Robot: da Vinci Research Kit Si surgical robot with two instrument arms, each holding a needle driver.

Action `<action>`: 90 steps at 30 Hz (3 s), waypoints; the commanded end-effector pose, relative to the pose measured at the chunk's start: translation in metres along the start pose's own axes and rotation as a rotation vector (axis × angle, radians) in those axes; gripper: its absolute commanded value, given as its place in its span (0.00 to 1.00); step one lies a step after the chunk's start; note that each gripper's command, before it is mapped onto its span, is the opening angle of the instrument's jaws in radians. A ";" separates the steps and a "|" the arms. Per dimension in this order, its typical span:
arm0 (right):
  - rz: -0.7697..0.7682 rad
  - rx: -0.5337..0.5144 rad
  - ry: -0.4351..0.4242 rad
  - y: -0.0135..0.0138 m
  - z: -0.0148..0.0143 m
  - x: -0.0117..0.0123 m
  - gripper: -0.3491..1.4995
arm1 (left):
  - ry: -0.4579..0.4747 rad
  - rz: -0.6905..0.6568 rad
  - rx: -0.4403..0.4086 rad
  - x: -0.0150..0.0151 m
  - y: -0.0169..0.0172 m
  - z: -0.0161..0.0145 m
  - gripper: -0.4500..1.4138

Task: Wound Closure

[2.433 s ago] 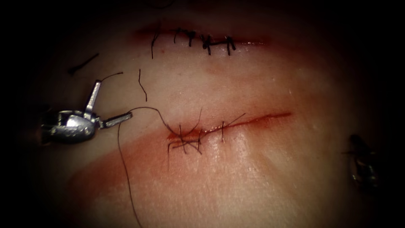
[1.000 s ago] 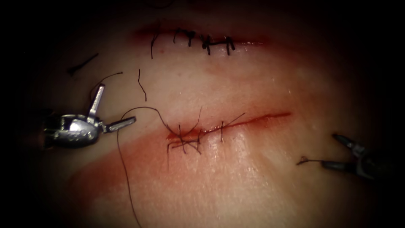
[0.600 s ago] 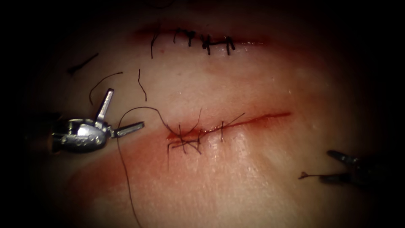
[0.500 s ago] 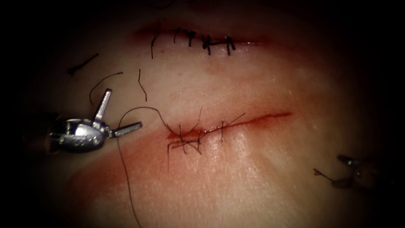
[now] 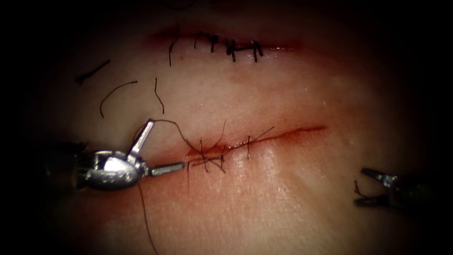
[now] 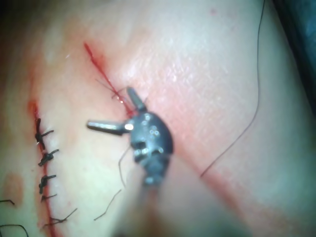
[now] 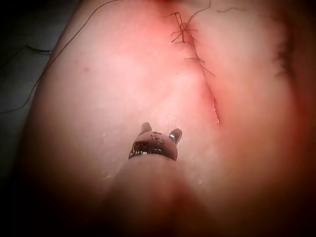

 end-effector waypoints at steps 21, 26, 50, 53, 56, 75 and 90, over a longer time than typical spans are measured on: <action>0.054 0.063 0.132 0.0008 0.0039 0.0098 0.96 | -0.249 -0.261 -0.383 -0.0025 -0.0012 -0.0012 0.82; 0.035 0.091 0.139 -0.0003 0.0054 0.0107 0.96 | -0.339 -0.248 -0.424 -0.0051 -0.0026 -0.0010 0.81; 0.018 0.127 0.128 -0.0043 0.0070 0.0095 0.95 | -0.712 0.114 -0.651 -0.0159 -0.0026 0.0047 0.44; 0.027 0.127 0.129 -0.0045 0.0070 0.0093 0.95 | -0.708 0.149 -0.659 -0.0157 -0.0029 0.0047 0.07; 0.028 0.127 0.131 -0.0049 0.0071 0.0090 0.95 | -0.720 0.171 -0.639 -0.0153 -0.0037 0.0051 0.00; 0.054 0.125 0.136 -0.0058 0.0075 0.0084 0.96 | -0.589 0.189 -0.426 -0.0042 -0.0076 0.0043 0.00; 0.071 0.115 0.153 -0.0054 0.0074 0.0087 0.95 | -0.574 0.188 -0.400 -0.0031 -0.0079 0.0007 0.00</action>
